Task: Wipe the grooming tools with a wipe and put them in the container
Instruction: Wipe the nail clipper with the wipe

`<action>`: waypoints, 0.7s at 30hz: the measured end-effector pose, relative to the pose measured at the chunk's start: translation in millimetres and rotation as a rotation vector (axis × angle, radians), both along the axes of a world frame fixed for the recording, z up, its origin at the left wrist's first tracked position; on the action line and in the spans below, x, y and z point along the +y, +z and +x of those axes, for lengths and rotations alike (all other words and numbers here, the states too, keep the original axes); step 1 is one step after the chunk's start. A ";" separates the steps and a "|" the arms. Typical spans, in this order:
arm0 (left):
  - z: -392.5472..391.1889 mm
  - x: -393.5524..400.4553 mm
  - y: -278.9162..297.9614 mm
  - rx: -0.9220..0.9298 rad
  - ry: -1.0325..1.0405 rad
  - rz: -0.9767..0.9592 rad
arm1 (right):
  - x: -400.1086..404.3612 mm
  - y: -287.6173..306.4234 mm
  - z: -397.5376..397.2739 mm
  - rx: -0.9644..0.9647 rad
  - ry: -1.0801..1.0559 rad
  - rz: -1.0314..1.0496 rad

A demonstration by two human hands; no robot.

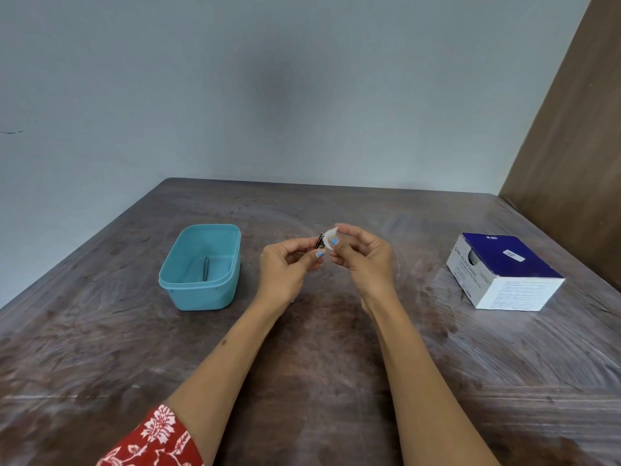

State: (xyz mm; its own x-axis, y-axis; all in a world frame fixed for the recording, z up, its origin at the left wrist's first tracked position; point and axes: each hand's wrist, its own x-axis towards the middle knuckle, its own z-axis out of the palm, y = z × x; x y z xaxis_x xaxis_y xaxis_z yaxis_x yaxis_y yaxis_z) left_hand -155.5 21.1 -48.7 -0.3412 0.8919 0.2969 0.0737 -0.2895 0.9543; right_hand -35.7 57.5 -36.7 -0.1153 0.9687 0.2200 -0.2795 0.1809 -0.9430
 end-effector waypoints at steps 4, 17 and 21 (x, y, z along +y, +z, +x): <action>0.7 0.2 0.9 0.003 0.000 0.000 | -0.1 0.0 0.4 -0.004 -0.065 0.030; -1.1 -1.6 0.6 0.059 0.036 0.002 | -5.4 2.6 -3.2 -0.076 -0.004 -0.003; -0.7 -1.9 1.7 0.069 0.040 0.000 | -3.0 0.2 -1.1 -0.080 -0.037 0.004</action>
